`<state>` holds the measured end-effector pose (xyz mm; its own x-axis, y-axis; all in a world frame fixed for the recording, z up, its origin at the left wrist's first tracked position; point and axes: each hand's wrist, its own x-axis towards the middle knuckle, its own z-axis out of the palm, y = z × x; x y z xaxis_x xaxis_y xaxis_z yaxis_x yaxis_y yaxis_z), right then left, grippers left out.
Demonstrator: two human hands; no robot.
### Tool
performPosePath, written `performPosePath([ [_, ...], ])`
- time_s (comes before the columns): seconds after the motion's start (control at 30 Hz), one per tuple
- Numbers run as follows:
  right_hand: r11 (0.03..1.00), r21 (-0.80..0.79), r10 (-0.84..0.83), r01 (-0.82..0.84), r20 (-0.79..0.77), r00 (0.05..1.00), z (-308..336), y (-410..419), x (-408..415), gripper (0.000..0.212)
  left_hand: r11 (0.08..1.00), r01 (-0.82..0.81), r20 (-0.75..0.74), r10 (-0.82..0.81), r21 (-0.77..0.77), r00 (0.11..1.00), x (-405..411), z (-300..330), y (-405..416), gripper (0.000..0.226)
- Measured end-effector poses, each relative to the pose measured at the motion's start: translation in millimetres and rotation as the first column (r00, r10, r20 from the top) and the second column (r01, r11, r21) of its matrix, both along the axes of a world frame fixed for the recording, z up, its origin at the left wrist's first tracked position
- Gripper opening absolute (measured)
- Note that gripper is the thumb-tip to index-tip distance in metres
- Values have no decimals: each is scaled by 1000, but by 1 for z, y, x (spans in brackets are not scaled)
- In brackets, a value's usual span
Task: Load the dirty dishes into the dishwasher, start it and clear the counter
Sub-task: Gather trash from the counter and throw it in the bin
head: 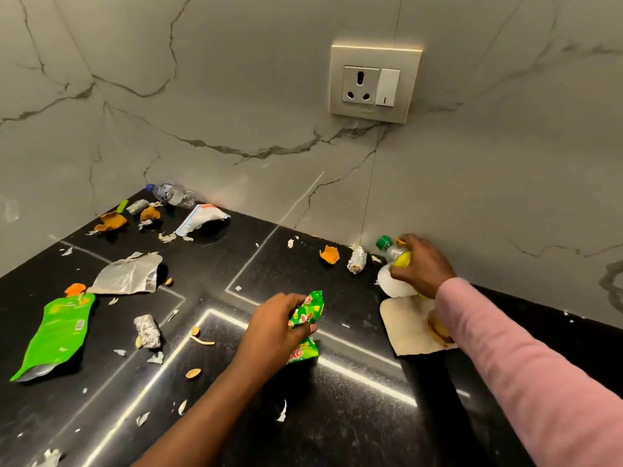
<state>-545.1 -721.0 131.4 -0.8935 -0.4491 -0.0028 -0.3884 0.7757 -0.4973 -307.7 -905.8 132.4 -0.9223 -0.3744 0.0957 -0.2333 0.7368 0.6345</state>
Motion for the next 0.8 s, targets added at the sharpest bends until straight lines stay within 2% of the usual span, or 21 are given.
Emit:
performPosePath([
  [0.03,999,-45,0,0,3,1000,8,8,1,67,999,30,9,-29,-27,1000,-8,3,0,39],
  [0.1,998,-35,51,-50,37,998,24,24,6,68,996,67,24,-66,-56,998,-29,7,-3,35],
  [0.23,959,162,219,-232,92,971,38,45,14,70,992,76,11,-75,-101,997,-80,17,-5,43],
  [0.33,872,367,295,-323,132,946,25,44,17,81,980,119,18,-117,-161,993,-116,22,-3,46],
  [0.4,805,495,286,-326,158,945,6,44,23,92,958,200,38,-196,-205,980,-137,22,2,46],
  [0.47,813,512,216,-277,176,960,-11,49,27,100,927,294,65,-286,-233,956,-158,17,11,48],
  [0.53,846,483,166,-226,165,972,-16,54,32,98,881,375,110,-359,-287,927,-172,13,20,49],
  [0.63,846,508,135,-162,91,987,-17,56,40,89,756,542,246,-483,-366,840,-197,5,33,50],
  [0.7,838,530,126,-128,41,991,-19,54,46,84,673,634,340,-535,-381,773,-209,2,41,52],
  [0.8,854,511,89,-101,48,995,-20,58,51,77,593,722,440,-575,-356,690,-224,-9,58,61],
])
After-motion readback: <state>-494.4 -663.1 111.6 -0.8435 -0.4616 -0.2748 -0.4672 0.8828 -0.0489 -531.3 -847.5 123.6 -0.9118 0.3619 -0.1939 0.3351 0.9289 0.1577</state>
